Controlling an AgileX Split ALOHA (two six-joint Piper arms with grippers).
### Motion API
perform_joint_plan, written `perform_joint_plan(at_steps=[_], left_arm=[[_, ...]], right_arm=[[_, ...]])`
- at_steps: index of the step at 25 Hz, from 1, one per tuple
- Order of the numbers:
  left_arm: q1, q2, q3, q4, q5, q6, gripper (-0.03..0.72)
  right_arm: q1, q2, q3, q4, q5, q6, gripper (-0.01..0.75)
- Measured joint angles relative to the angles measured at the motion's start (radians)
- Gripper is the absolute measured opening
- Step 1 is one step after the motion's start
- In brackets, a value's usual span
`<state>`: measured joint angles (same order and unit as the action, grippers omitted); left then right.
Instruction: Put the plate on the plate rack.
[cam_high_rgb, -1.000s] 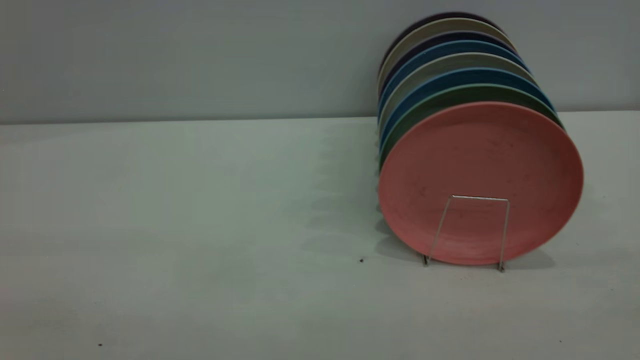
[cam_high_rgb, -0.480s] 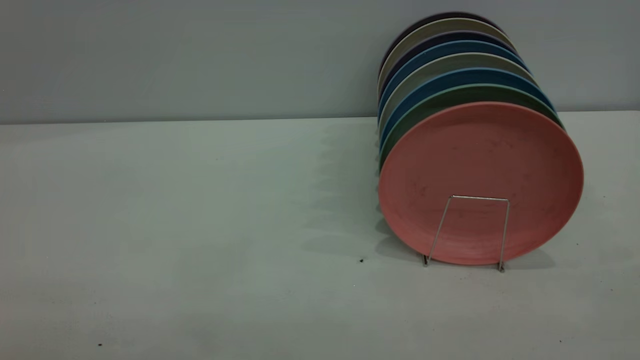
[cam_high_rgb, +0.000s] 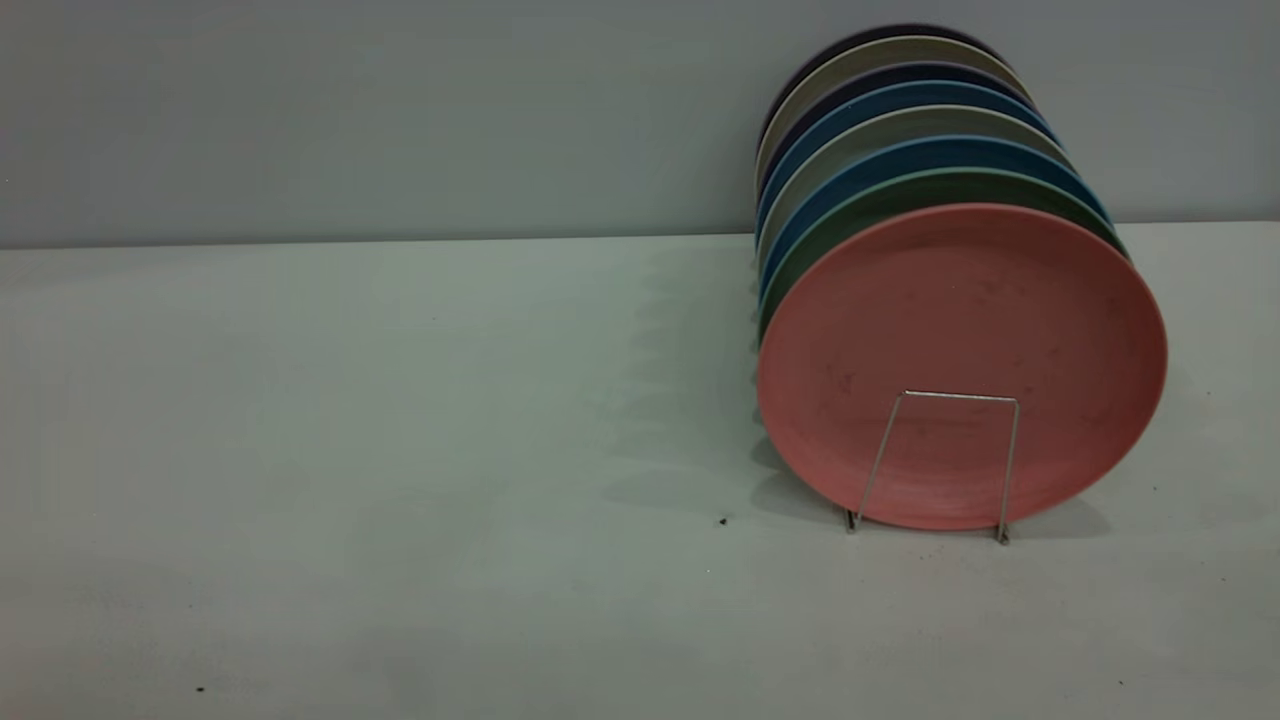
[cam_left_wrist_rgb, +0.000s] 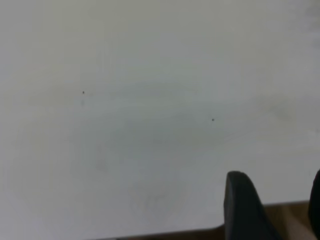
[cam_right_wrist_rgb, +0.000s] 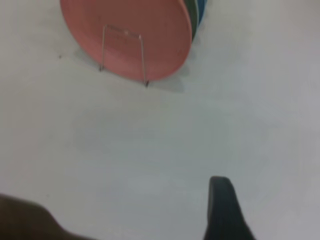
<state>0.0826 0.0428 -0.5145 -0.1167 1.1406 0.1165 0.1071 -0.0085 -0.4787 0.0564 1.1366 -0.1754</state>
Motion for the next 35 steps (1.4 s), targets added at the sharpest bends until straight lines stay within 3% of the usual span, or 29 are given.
perform_joint_plan(at_steps=[30, 35], left_arm=[[-0.001, -0.002, 0.028, 0.01, -0.003, -0.006, 0.356], [-0.006, -0.053, 0.028, 0.01, -0.003, -0.006, 0.356]], right_arm=[[0.0, -0.008, 0.0, -0.007, 0.002, -0.001, 0.471], [-0.03, -0.008, 0.0, -0.007, 0.002, -0.004, 0.471]])
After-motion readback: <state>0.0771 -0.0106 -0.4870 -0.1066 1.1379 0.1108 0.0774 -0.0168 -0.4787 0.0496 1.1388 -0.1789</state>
